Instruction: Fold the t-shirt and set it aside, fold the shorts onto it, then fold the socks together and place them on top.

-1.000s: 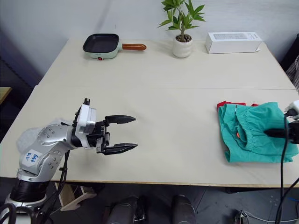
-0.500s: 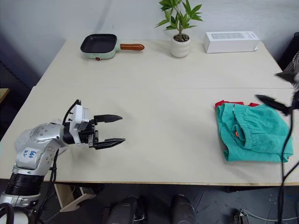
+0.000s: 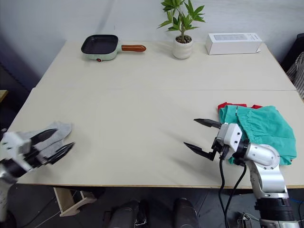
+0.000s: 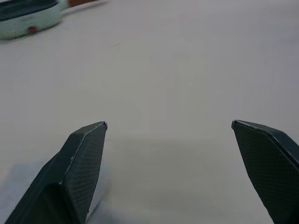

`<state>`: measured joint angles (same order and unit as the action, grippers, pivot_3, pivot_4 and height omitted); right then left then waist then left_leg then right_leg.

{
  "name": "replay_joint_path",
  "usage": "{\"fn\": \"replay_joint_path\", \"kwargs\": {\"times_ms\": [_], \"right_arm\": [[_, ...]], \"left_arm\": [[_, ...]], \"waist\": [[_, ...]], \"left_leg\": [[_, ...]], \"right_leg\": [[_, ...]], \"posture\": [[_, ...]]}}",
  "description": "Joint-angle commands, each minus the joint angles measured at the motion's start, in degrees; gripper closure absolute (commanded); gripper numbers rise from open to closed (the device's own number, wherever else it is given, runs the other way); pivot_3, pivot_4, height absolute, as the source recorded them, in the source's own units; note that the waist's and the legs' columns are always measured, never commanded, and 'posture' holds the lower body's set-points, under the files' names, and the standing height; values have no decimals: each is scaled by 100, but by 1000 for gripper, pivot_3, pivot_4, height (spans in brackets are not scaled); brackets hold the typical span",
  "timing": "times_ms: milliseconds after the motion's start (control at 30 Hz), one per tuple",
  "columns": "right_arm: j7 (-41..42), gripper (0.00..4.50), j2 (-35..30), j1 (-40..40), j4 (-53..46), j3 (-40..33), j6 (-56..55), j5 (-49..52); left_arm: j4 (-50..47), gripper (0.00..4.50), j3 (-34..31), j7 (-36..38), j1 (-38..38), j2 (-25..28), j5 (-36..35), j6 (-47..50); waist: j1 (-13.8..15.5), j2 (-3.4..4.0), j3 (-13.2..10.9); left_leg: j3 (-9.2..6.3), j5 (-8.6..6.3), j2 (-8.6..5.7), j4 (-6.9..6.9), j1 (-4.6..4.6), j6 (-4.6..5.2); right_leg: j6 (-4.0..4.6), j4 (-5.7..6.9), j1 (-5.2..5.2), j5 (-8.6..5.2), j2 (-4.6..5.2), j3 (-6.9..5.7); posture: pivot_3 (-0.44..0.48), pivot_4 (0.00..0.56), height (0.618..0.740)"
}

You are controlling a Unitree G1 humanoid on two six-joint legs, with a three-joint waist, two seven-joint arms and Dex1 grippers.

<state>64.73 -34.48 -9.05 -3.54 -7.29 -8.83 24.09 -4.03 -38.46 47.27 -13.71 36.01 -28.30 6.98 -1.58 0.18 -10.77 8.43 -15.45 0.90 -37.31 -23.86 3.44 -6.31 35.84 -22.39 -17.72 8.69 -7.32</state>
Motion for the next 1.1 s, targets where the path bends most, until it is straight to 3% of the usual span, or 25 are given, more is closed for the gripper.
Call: {"fn": "replay_joint_path", "kwargs": {"times_ms": [33, 233, 367, 500, 667, 867, 1033, 1100], "right_arm": [[151, 23, 82, -126, 102, -62, -208, 228], [394, 23, 161, 145, -127, 85, -369, 326], [285, 23, 275, 172, -321, 146, -188, 448], [182, 23, 342, 153, -750, 340, 114, 595], [310, 23, 400, -24, -1017, 633, 361, 759], [425, 23, 327, -73, -1095, 721, 387, 757], [424, 23, 249, 35, -1089, 631, 376, 703], [389, 0, 226, 101, -1116, 593, 385, 684]], "left_arm": [[-329, 0, -1002, -333, -804, -324, -448, 135], [127, 0, -1794, -741, -2218, -861, -293, 187], [232, 0, -2141, -1220, -2482, -840, -352, 452], [-169, 0, -2214, -1002, -2596, -666, -704, 755], [-1058, 0, -1655, -365, -2524, 300, -736, 1298], [-1148, 0, -626, -608, -1691, 1523, -341, 2333], [-629, 0, 329, -802, -763, 1859, 149, 2676], [-515, 404, 677, -742, -475, 1921, 224, 2856]], "waist": [[-1, -21, 2], [14, -61, 14], [41, -85, 28], [47, -98, 35], [84, -107, 42], [72, -87, 37], [-17, -88, 37], [-13, -88, 37]], "left_leg": [[0, -5, 2, 3, 12, -5], [-5, -59, 14, 19, 66, -34], [-6, -80, 21, 18, 65, -16], [-6, -84, 25, 23, 65, -19], [-5, -87, 27, 31, 59, -31], [11, -73, 26, 36, 58, -67], [21, -72, 26, 41, 54, -77], [25, -71, 27, 40, 55, -80]], "right_leg": [[0, -1, 6, 0, 2, 4], [17, -34, 59, -9, 1, 6], [27, -39, 44, -15, 0, 6], [39, -43, 25, -21, -1, 11], [50, -40, 5, -27, -4, 17], [49, -29, -6, -26, -9, 29], [49, -4, 3, -27, -15, 34], [50, 1, 3, -27, -18, 34]], "posture": [[0, 150, 740], [0, 150, 740], [0, 150, 740], [0, 150, 740], [0, 150, 740], [0, 150, 740], [0, 150, 740], [0, 150, 740]]}}
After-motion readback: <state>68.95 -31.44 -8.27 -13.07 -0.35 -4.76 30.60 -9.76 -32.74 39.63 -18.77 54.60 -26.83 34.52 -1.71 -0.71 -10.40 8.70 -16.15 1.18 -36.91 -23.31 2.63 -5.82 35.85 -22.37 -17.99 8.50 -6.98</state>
